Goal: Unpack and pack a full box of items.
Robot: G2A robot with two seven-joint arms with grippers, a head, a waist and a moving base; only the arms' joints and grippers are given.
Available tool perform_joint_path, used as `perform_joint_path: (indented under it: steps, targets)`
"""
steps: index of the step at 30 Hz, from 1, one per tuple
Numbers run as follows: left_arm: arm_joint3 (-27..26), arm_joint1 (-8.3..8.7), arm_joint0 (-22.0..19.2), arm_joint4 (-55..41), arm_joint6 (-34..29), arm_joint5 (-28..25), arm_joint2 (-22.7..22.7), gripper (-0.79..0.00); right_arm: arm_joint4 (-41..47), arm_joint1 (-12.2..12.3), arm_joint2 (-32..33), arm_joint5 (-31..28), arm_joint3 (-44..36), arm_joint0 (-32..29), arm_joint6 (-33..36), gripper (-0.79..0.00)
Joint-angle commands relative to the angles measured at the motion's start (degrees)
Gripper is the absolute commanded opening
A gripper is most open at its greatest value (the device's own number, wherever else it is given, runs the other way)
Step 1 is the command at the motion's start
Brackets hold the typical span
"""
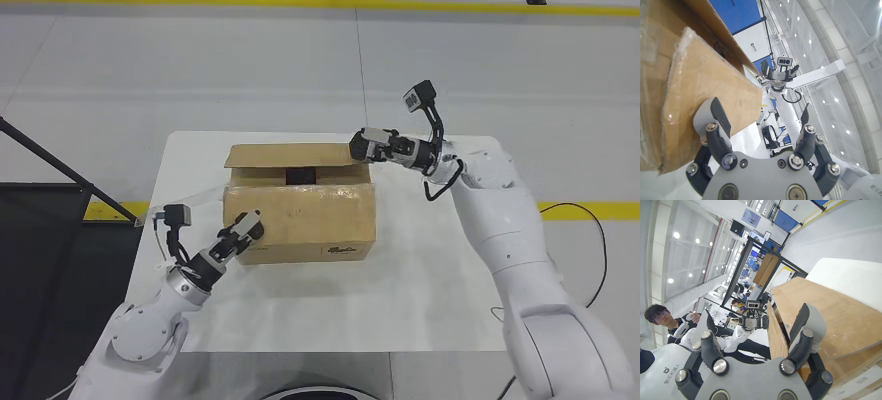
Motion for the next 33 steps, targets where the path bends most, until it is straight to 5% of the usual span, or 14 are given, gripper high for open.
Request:
perform_joint_path:
  steps: [1, 9, 21, 33]
  targets:
    - [0.16, -0.04, -0.25, 0.41, 0.4, 0.21, 0.33, 0.0, -0.17, 0.2, -0.12, 0.9, -0.29, 0.03, 0.9, 0.0]
    - [0.82, -0.23, -1.16, 2.09, 2.27, 1.0, 1.67, 0.0, -1.06, 0.05, -1.99, 8.37, -2.0, -0.09, 0.63, 0.0]
    - [0.63, -0.4, -0.49, 2.16, 4.15, -0.92, 2.04, 0.0, -2.07, 0.27, -3.86, 10.32, -5.1, -3.47, 2.52, 0.0]
    - [-2.92, -0.15, 5.04, -1.08, 5.77, -5.64, -3.79, 0.0, -1.09, 0.57, -3.75, 10.64, -2.02, -4.28, 2.31, 0.0]
